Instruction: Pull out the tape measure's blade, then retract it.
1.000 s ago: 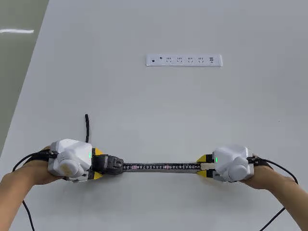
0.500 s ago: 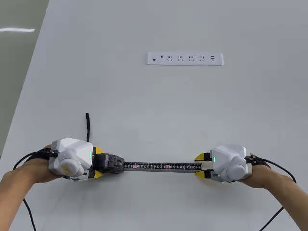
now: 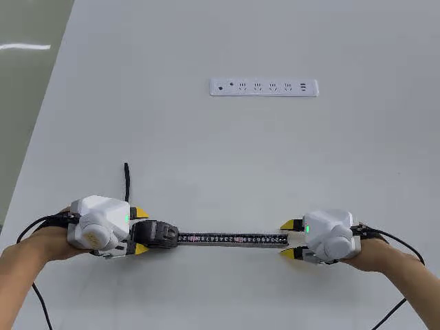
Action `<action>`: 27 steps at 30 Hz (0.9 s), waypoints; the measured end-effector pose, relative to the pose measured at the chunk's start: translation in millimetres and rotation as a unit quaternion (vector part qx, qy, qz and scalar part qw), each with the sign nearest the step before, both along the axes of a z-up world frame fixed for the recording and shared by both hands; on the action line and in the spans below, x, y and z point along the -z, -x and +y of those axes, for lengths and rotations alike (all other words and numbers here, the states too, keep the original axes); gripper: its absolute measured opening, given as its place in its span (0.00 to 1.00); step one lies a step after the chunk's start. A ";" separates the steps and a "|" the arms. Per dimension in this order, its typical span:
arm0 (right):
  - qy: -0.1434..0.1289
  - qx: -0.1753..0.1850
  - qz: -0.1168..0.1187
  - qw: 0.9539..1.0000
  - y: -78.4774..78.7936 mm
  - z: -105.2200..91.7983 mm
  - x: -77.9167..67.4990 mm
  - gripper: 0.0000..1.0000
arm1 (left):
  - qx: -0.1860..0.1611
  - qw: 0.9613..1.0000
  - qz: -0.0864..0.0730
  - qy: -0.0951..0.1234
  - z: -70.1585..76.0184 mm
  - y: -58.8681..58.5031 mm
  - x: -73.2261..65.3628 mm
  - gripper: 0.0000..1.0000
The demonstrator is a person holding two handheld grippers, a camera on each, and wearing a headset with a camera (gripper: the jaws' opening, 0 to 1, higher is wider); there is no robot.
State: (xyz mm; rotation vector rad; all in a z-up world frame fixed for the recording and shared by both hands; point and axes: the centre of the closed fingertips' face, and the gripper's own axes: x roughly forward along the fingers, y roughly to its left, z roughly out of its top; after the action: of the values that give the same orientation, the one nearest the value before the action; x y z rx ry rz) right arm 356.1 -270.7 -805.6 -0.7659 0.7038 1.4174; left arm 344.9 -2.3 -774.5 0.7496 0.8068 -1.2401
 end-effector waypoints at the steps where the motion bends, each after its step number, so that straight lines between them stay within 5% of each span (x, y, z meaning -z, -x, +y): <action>1: -0.001 0.002 0.000 1.000 0.2 -0.4 -0.7 0.29 | -0.002 1.000 -0.001 0.000 0.6 -0.1 -0.3 0.34; 16: -0.006 0.050 -0.002 0.999 5.4 -11.5 -12.7 0.37 | -0.069 0.997 -0.002 0.019 14.1 8.7 -9.0 0.45; 27: -0.029 0.119 0.000 0.992 17.5 -17.1 -36.7 0.47 | -0.150 0.987 0.002 0.059 18.8 33.2 -22.8 0.53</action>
State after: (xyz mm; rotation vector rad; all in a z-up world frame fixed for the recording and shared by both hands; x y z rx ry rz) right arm 338.6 -287.8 -768.9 -0.6146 0.7254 1.2155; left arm 311.8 16.5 -751.7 0.5087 0.8094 -1.0085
